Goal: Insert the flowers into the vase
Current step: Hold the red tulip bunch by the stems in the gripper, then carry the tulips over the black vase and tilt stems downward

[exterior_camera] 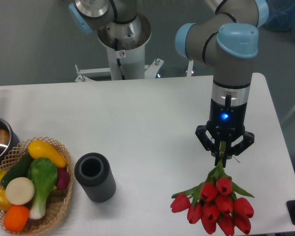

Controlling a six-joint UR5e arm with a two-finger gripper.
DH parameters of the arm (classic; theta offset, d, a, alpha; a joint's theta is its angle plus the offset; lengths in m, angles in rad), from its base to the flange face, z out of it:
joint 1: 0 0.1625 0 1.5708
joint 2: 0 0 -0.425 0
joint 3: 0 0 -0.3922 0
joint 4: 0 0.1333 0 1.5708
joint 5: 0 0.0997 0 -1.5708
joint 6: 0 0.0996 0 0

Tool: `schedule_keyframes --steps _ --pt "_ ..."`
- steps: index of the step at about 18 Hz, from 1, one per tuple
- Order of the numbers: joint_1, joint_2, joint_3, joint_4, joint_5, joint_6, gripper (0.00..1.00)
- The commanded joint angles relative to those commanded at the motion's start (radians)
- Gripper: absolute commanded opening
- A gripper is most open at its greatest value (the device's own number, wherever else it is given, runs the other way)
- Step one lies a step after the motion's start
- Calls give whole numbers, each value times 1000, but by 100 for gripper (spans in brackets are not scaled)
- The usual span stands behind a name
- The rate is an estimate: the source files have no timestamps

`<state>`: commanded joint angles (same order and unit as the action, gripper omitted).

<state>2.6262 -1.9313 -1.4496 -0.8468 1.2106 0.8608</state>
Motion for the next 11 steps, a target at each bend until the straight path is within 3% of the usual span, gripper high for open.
schedule_keyframes --steps 3,11 --pt "-21 25 23 2 -95 -83 2" --pt "-78 43 45 17 -224 -89 3"
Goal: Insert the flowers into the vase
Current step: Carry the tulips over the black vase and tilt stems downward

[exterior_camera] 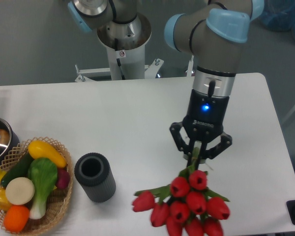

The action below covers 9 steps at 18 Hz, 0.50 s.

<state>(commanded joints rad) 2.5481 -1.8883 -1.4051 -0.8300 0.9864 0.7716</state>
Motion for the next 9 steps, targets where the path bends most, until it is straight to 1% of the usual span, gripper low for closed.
schedule_keyframes --steps 2,5,6,9 --pt "-29 -2 0 57 -23 -2 3" --pt "-37 -9 0 106 -133 0 3" --pt "-37 -9 -9 106 -171 2 3" --pt "-37 -6 -8 107 -244 2 2"
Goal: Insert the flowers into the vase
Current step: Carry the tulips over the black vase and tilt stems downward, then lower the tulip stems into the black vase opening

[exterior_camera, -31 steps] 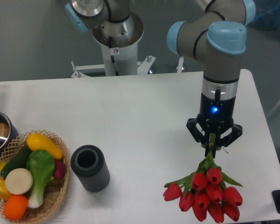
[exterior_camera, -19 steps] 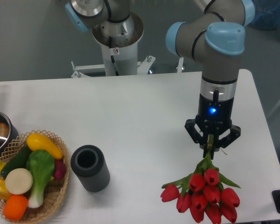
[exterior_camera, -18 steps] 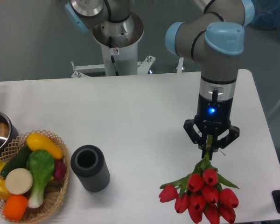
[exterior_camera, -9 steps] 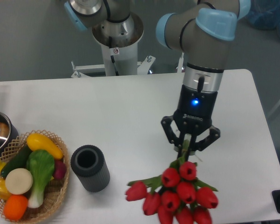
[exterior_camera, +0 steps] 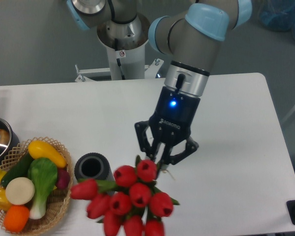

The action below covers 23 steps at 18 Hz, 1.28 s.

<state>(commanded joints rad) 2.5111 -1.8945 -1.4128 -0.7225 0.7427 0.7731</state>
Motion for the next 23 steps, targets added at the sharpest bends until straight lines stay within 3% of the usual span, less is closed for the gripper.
schedule_keyframes --steps 4,9,13,16,20,23 --pt "2 -3 -12 0 -188 0 2" --pt "9 0 -113 0 -400 21 1" --pt "12 -8 -132 0 -552 49 1" --pt "12 -29 -141 0 -592 130 0" --pt "12 -41 -225 -2 -650 314 0" --pt "14 -41 -233 -2 -671 321 0"
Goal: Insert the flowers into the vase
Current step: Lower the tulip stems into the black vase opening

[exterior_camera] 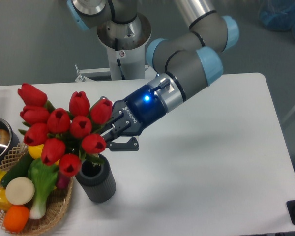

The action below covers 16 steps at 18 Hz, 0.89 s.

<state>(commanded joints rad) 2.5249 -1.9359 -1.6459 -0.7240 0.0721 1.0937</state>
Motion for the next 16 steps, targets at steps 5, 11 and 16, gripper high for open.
schedule_keyframes --steps 5,11,16 --pt "-2 0 -17 0 -3 9 0" --pt "-2 -6 -43 0 -2 18 0" --pt "-3 -18 -64 0 -2 66 0"
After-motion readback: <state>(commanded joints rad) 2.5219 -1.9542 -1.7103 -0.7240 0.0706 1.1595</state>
